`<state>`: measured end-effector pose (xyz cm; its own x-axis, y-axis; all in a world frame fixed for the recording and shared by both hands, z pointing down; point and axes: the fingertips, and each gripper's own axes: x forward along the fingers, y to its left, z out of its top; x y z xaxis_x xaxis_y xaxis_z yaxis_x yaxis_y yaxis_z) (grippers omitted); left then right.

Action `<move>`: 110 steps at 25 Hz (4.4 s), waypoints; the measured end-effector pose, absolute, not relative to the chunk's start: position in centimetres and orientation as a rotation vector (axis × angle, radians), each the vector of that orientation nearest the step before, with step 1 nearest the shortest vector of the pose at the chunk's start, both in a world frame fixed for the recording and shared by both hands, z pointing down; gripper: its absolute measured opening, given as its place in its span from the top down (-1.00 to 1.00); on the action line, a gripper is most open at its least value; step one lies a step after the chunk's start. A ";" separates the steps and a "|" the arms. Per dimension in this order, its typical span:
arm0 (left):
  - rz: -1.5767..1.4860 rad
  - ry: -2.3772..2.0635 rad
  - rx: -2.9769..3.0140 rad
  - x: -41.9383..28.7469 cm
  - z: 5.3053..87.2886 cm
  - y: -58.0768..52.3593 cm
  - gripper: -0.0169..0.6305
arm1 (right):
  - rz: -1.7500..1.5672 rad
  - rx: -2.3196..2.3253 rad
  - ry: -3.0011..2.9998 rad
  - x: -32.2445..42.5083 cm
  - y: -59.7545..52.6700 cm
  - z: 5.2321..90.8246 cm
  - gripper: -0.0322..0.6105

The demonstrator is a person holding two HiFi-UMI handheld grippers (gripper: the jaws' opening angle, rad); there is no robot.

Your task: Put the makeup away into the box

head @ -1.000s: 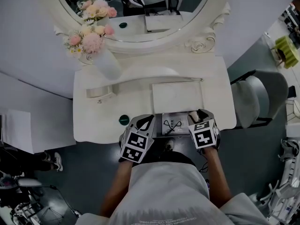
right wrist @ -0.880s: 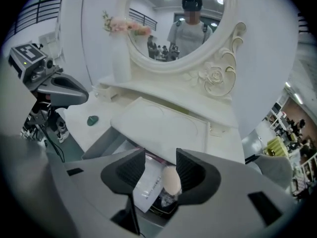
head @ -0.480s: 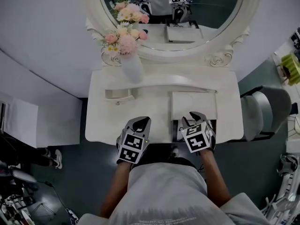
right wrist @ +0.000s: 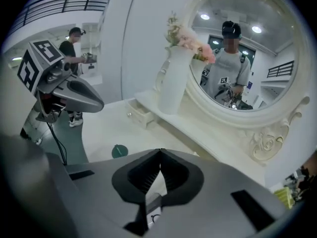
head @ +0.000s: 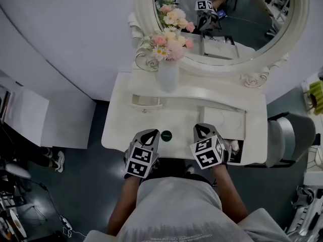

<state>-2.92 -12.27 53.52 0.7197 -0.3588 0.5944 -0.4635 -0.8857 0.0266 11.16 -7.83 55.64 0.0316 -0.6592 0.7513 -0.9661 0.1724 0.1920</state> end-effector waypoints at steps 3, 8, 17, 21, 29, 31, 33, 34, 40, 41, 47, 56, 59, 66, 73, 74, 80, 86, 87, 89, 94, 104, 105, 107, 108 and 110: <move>0.889 -0.692 2.739 -4.6 53.6 -12.9 0.96 | 0.511 1.517 -1.716 9.4 -8.9 56.2 0.89; 0.891 -0.739 2.714 -7.4 54.2 -14.2 0.96 | 0.526 1.444 -1.759 6.6 -10.7 57.5 0.89; 0.882 -0.790 2.664 -10.7 55.7 -14.8 0.96 | 0.507 1.272 -1.819 1.9 -12.1 61.0 0.88; 0.897 -0.794 2.639 -11.7 56.8 -14.9 0.96 | 0.528 1.165 -1.819 0.2 -11.8 63.2 0.83; 0.885 -0.799 2.594 -13.2 58.1 -15.5 0.96 | 0.626 1.013 -1.799 -1.9 -11.5 67.4 0.60; 0.894 -0.807 2.575 -13.5 58.4 -15.7 0.96 | 0.648 0.959 -1.790 -2.1 -11.4 68.3 0.53; 0.899 -0.812 2.563 -13.7 58.6 -15.8 0.96 | 0.659 0.915 -1.780 -2.3 -11.4 69.1 0.44; 0.902 -0.812 2.559 -13.8 58.7 -15.9 0.96 | 0.661 0.902 -1.775 -2.4 -11.4 69.5 0.44; 0.897 -0.839 2.548 -14.2 59.0 -16.3 0.96 | 0.649 0.821 -1.733 -2.9 -11.5 71.0 0.44; 0.894 -0.846 2.548 -14.2 58.9 -16.5 0.96 | 0.651 0.809 -1.729 -3.0 -11.6 71.0 0.44; 0.901 -0.876 2.524 -14.7 59.2 -17.2 0.96 | 0.691 0.739 -1.713 -3.6 -11.6 71.0 0.44; 0.907 -0.872 2.531 -13.8 59.2 -18.0 0.96 | 0.670 0.736 -1.713 -3.4 -11.8 71.0 0.46; 0.907 -0.868 2.540 -13.8 58.8 -18.2 0.96 | 0.669 0.740 -1.708 -3.3 -11.8 70.8 0.53; 0.917 -0.840 2.548 -13.9 58.9 -18.4 0.96 | 0.624 0.774 -1.689 -2.8 -12.3 70.9 0.74; 0.907 -0.799 2.580 -13.5 58.3 -18.2 0.96 | 0.607 0.874 -1.675 -1.3 -13.0 69.7 0.77; 0.907 -0.793 2.584 -13.5 58.3 -18.1 0.96 | 0.611 0.895 -1.679 -1.1 -13.2 69.4 0.77; 0.901 -0.765 2.615 -13.5 57.7 -18.2 0.96 | 0.643 1.011 -1.705 -0.2 -14.2 67.4 0.77; 0.877 -0.744 2.655 -13.1 56.5 -18.8 0.96 | 0.657 1.110 -1.745 -0.1 -15.1 64.5 0.77; 0.873 -0.740 2.664 -13.0 56.3 -18.9 0.96 | 0.652 1.127 -1.749 0.0 -15.2 63.9 0.77; 0.863 -0.728 2.682 -12.5 55.8 -19.2 0.96 | 0.642 1.165 -1.758 0.2 -15.4 62.8 0.77; 0.851 -0.670 2.740 -10.2 54.3 -19.3 0.96 | 0.624 1.249 -1.781 0.9 -15.0 60.2 0.77; 0.832 -0.485 2.874 -3.1 51.6 -16.7 0.96 | 0.614 1.467 -1.760 6.7 -11.7 55.9 0.77; 0.832 -0.464 2.885 -2.3 51.4 -16.3 0.96 | 0.620 1.493 -1.763 7.3 -11.3 55.5 0.77; 0.834 -0.418 2.910 -0.6 50.9 -15.5 0.96 | 0.643 1.548 -1.768 8.6 -10.3 54.5 0.77; 0.832 -0.397 2.923 0.2 50.7 -15.0 0.96 | 0.658 1.576 -1.765 9.3 -9.8 53.8 0.77; 0.825 -0.354 2.946 1.9 50.2 -14.1 0.96 | 0.679 1.622 -1.757 10.5 -8.7 52.8 0.77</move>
<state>1.95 -14.12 50.21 0.8302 -0.2029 0.5193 -0.2362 -0.9717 -0.0021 10.48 -8.69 52.79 -0.0292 -0.6599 0.7508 -0.9933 0.1031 0.0520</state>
